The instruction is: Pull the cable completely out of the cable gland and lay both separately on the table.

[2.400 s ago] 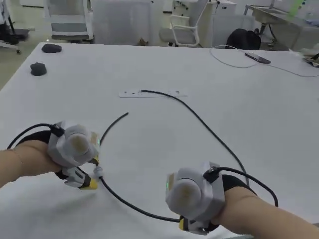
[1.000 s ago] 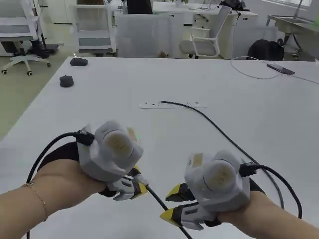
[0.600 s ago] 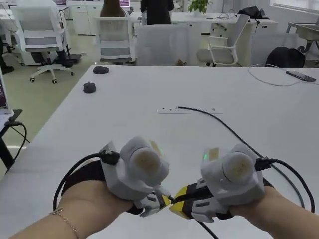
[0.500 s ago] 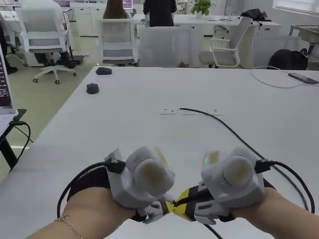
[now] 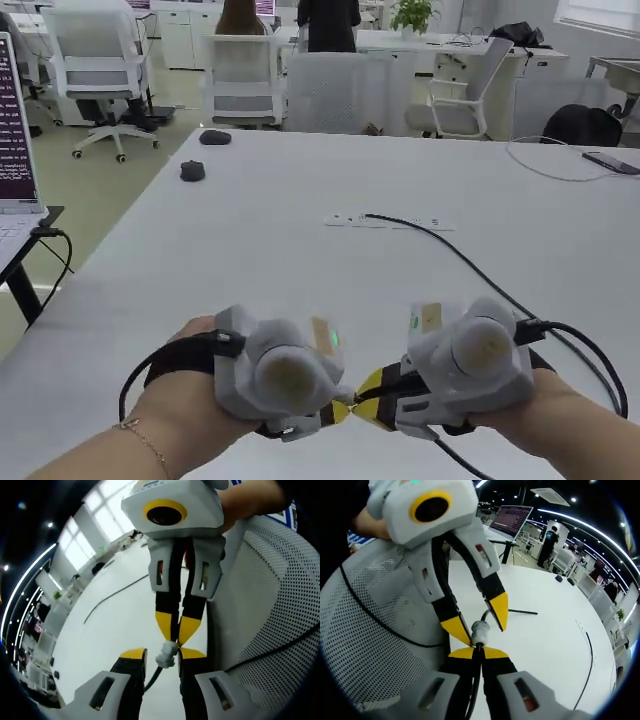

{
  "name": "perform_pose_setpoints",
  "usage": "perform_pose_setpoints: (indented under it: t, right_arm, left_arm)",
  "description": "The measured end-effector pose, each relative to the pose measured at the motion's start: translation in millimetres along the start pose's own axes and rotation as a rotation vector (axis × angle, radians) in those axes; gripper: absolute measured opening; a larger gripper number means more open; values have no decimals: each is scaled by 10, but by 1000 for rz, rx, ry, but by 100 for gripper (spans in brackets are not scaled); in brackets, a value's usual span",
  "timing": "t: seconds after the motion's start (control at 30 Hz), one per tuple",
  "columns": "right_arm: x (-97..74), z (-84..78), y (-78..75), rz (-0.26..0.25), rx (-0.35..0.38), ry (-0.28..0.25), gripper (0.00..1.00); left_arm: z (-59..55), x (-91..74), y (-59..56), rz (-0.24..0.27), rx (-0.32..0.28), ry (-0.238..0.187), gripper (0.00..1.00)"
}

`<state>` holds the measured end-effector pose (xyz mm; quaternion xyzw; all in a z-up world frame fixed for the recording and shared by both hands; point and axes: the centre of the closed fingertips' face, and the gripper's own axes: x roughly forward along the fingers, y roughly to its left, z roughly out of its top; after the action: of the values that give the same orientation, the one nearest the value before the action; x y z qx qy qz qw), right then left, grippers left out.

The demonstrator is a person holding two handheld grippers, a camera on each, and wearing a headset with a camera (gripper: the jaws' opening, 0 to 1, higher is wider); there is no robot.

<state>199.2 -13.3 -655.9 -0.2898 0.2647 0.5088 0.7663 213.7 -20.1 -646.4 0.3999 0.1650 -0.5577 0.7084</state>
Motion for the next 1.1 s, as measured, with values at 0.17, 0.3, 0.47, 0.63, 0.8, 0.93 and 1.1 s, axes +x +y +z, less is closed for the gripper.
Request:
perform_pose_setpoints:
  t: [0.17, 0.3, 0.47, 0.63, 0.8, 0.93, 1.1]
  right_arm:
    - [8, 8, 50, 21, -5, -5, 3]
    - [36, -57, 44, 13, -2, 26, 3]
    - [44, -293, -29, -26, 6, 134, 3]
    - [-13, -612, -164, -94, -9, 294, 3]
    - [-89, -813, -290, -157, 8, 387, 3]
    - [-113, -772, -322, -178, 27, 371, 7]
    - [36, -263, -111, -76, 32, 129, 16]
  left_arm:
    - [-58, 65, -114, -62, 30, 26, 17]
    - [-117, 86, -95, -52, 8, 59, 17]
    - [-157, 82, -64, -33, 1, 80, 16]
    - [-187, 64, -30, -20, -12, 90, 16]
    - [-194, 68, -23, -14, -28, 93, 16]
    - [-192, 56, 6, 1, -39, 96, 16]
    - [-188, 62, -20, -7, -39, 91, 16]
